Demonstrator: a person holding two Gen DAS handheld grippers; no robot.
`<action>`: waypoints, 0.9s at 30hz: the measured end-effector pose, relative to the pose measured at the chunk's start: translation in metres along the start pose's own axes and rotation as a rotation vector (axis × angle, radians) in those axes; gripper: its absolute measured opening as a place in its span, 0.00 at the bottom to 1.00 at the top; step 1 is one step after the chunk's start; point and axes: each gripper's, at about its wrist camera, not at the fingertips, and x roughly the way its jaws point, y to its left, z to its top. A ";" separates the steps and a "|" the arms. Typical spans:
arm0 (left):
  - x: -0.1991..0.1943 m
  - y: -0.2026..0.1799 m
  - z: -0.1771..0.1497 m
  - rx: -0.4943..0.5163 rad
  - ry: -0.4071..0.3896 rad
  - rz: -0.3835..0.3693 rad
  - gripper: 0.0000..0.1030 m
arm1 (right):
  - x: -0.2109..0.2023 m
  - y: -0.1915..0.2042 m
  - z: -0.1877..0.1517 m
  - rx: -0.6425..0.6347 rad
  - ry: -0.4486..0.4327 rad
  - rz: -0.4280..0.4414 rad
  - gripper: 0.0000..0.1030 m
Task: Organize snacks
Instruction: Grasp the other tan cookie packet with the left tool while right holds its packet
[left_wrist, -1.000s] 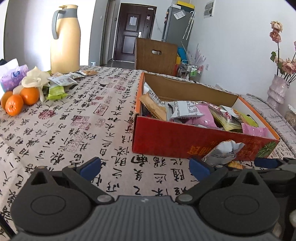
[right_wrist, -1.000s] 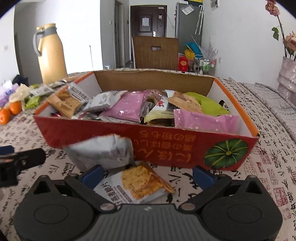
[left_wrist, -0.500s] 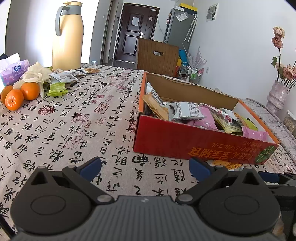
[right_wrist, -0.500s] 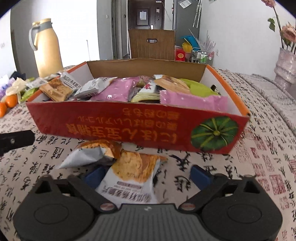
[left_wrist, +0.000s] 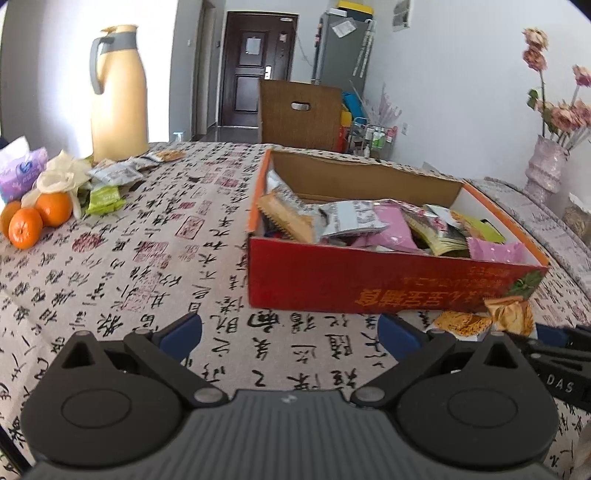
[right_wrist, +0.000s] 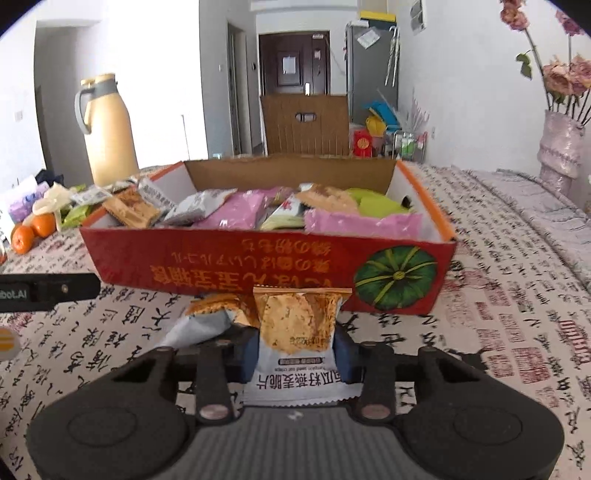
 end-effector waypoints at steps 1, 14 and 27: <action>-0.001 -0.004 0.001 0.010 -0.001 -0.003 1.00 | -0.003 -0.002 0.000 0.003 -0.008 0.000 0.39; -0.002 -0.070 0.004 0.107 0.034 -0.053 1.00 | -0.021 -0.033 -0.009 0.004 -0.047 -0.015 0.39; 0.011 -0.109 -0.001 0.159 0.086 -0.030 1.00 | -0.007 -0.037 -0.019 -0.047 0.030 0.007 0.40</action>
